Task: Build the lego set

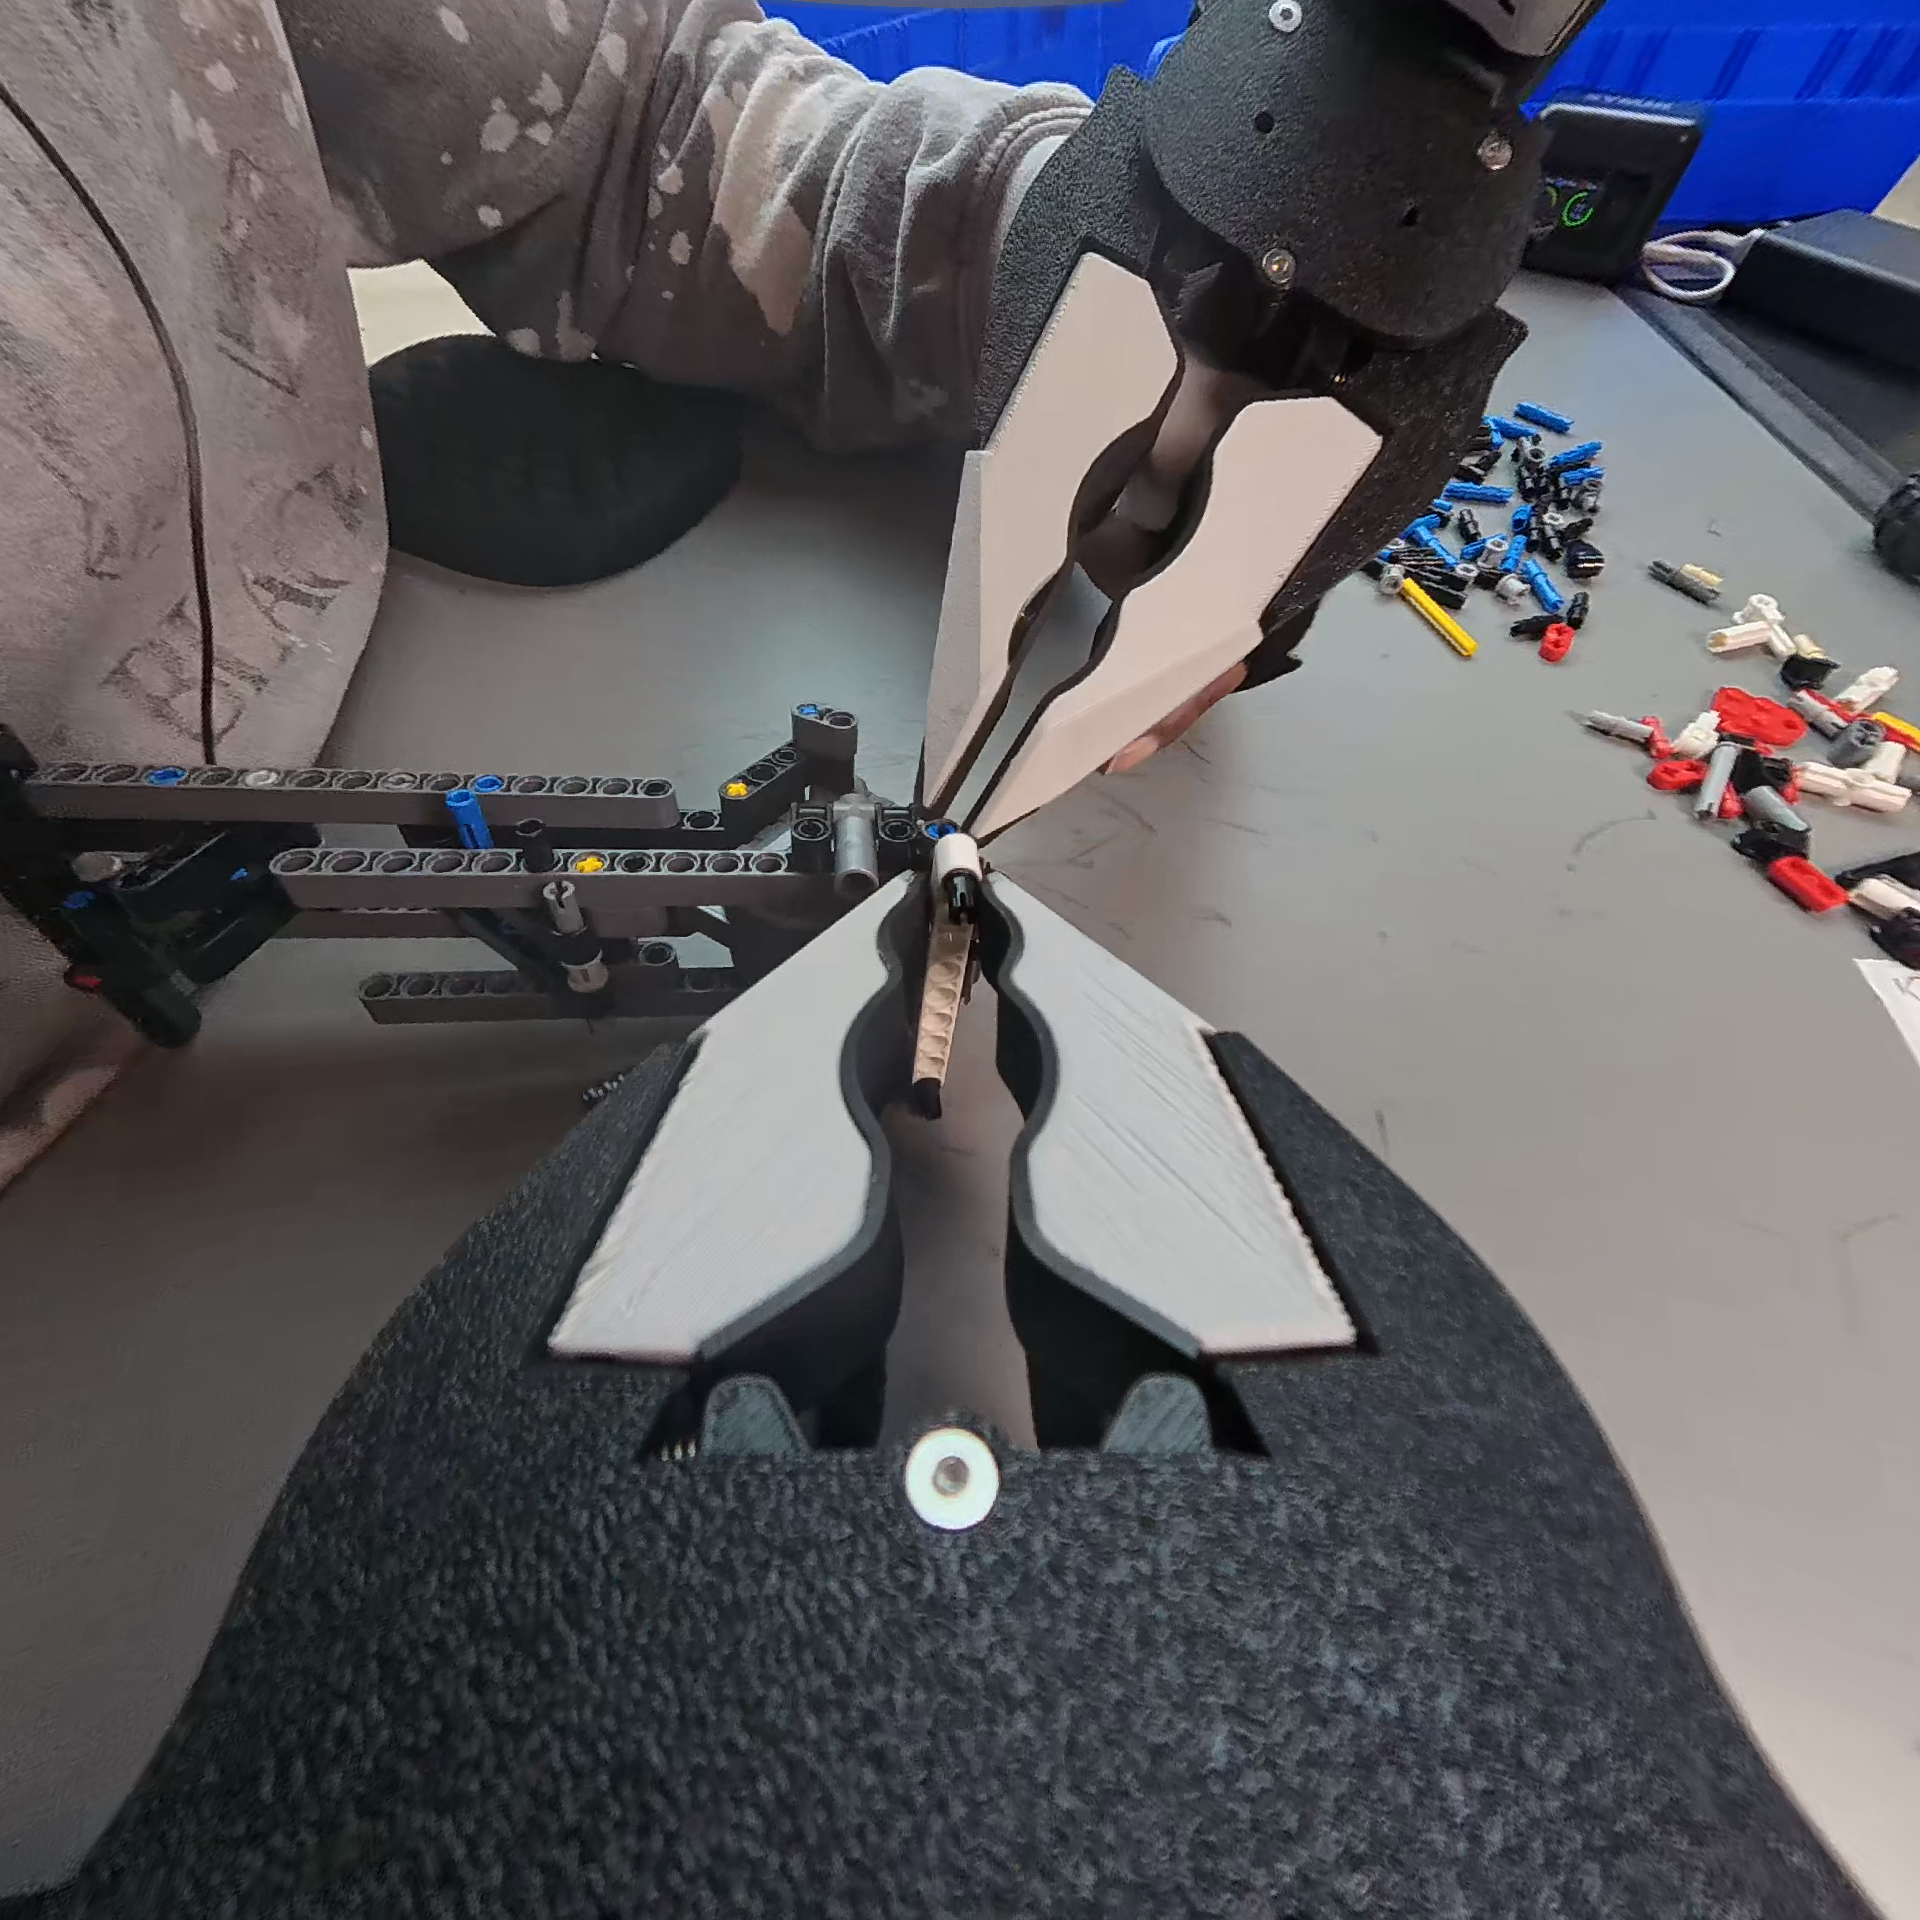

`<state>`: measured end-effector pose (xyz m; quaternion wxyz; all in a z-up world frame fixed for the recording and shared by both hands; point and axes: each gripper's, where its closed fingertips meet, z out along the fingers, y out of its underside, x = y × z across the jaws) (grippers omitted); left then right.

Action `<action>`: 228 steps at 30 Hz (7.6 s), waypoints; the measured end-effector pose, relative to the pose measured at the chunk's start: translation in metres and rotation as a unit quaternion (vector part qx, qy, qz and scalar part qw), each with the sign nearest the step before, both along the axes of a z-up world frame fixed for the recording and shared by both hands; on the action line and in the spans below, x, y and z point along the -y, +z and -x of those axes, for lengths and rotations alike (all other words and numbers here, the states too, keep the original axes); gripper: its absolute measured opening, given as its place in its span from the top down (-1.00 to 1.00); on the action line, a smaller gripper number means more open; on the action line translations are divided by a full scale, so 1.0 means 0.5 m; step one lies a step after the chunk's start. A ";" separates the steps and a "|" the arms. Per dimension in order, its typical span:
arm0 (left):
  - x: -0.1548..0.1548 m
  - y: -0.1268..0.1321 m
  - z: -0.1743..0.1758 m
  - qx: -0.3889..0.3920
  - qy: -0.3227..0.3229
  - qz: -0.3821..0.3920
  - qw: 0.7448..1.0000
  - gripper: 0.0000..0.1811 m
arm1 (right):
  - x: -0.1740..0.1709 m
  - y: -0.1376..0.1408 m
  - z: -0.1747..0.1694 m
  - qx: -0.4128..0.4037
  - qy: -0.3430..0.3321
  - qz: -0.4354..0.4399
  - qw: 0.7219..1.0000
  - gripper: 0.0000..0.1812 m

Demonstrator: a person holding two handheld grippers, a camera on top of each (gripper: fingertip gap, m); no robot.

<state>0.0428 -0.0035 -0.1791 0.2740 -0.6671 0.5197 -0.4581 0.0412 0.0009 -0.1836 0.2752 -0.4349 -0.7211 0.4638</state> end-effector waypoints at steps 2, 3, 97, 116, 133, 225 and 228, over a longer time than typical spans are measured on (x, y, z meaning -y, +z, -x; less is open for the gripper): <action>0.006 0.000 -0.004 -0.001 -0.001 -0.005 1.000 0.95 | 0.005 0.000 -0.004 0.002 0.008 0.002 1.000 0.91; 0.007 0.000 -0.006 -0.002 0.002 -0.012 1.000 0.95 | 0.007 0.000 -0.006 0.002 0.012 0.005 1.000 0.92; 0.034 0.007 -0.032 0.033 0.170 -0.074 0.982 1.00 | 0.040 0.000 -0.031 0.031 0.006 0.058 0.998 0.94; 0.037 0.003 -0.034 0.027 0.140 -0.078 0.987 1.00 | 0.046 -0.002 -0.036 0.056 0.036 0.098 0.993 0.93; 0.039 0.002 -0.038 0.029 0.108 -0.087 0.990 1.00 | 0.049 -0.001 -0.041 0.076 0.067 0.130 0.986 0.92; 0.030 0.001 -0.044 0.013 0.214 -0.102 0.971 1.00 | 0.033 0.011 -0.063 0.078 -0.064 0.011 0.995 0.93; 0.029 0.001 -0.044 0.012 0.219 -0.101 0.970 1.00 | 0.033 0.011 -0.063 0.080 -0.064 0.005 0.995 0.93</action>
